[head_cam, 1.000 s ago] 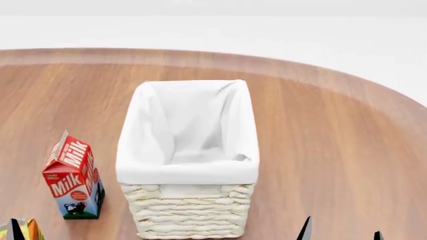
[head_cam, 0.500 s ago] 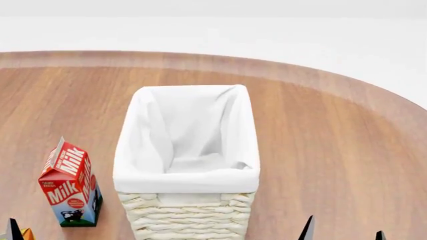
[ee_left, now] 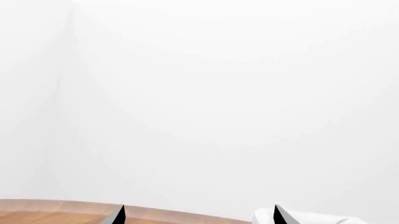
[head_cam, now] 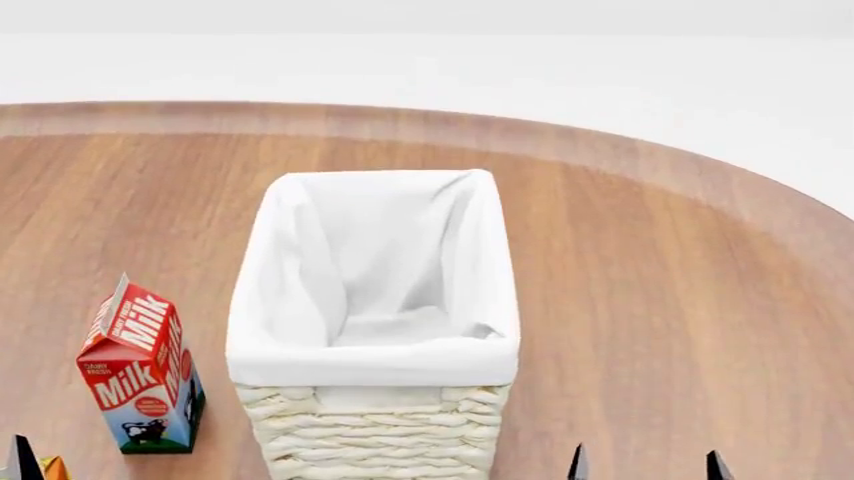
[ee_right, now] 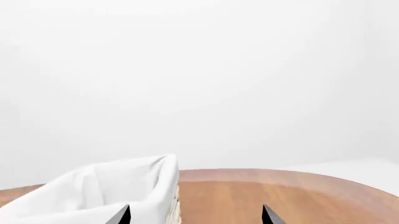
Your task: Pick up the alphabet soup, and put it in the basket.
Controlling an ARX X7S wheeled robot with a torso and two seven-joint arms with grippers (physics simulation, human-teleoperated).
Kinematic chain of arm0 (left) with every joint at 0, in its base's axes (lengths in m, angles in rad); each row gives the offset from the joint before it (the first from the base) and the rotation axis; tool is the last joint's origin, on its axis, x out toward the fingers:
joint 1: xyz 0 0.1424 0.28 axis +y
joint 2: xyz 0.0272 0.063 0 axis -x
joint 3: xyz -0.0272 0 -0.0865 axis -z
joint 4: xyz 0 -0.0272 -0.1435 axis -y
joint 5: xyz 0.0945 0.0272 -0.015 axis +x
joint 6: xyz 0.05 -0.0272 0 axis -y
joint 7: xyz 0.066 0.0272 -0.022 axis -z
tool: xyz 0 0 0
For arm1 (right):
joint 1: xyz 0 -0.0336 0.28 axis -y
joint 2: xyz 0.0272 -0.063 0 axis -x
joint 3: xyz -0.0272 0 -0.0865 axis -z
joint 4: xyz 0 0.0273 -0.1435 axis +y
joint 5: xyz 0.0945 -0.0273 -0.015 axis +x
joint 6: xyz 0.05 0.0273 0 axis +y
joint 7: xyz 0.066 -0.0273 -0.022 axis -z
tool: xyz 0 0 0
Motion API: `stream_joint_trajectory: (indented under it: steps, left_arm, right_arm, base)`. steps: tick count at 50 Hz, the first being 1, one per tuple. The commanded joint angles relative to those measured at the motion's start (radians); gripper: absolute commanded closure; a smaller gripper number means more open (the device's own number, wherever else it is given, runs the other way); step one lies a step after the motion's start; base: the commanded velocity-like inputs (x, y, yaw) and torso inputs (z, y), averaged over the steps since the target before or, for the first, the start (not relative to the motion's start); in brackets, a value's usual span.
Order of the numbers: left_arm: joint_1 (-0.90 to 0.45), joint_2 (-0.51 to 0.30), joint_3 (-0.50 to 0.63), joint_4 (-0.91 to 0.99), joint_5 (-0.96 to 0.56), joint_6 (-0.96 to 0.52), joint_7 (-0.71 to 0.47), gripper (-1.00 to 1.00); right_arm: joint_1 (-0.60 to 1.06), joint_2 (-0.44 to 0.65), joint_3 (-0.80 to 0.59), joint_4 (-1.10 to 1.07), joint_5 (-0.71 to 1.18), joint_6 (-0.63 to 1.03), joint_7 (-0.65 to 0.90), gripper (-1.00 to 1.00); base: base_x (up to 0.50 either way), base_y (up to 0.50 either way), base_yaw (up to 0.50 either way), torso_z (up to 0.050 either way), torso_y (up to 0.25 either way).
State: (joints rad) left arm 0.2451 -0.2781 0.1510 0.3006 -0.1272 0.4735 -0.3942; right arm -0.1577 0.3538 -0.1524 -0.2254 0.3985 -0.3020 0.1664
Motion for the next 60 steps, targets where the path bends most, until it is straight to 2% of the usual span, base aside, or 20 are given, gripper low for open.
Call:
stream_joint_trajectory:
  steps: [1, 24, 35, 60]
  left_arm:
    - [-0.002, -0.003, 0.003, 0.000, 0.000, -0.002, -0.006, -1.00]
    - [-0.002, -0.010, 0.008, 0.002, -0.003, -0.001, -0.015, -1.00]
    - [0.000, -0.013, 0.011, 0.002, -0.002, 0.004, -0.019, -1.00]
    - [-0.002, -0.021, 0.018, 0.003, -0.002, 0.002, -0.027, -1.00]
  right_arm:
    - [-0.023, 0.082, -0.059, -0.026, 0.044, 0.041, -0.109, -1.00]
    - [-0.068, 0.163, -0.217, -0.062, -0.051, 0.039, -0.278, -1.00]
    - [-0.087, 0.214, -0.296, -0.082, -0.030, 0.014, -0.410, -1.00]
    - [-0.064, 0.270, -0.367, -0.082, 0.036, 0.045, -0.541, -1.00]
  base:
    - [0.00, 0.00, 0.00, 0.000, 0.000]
    - [0.00, 0.00, 0.00, 0.000, 0.000]
    - [0.00, 0.00, 0.00, 0.000, 0.000]
    - [0.00, 0.00, 0.00, 0.000, 0.000]
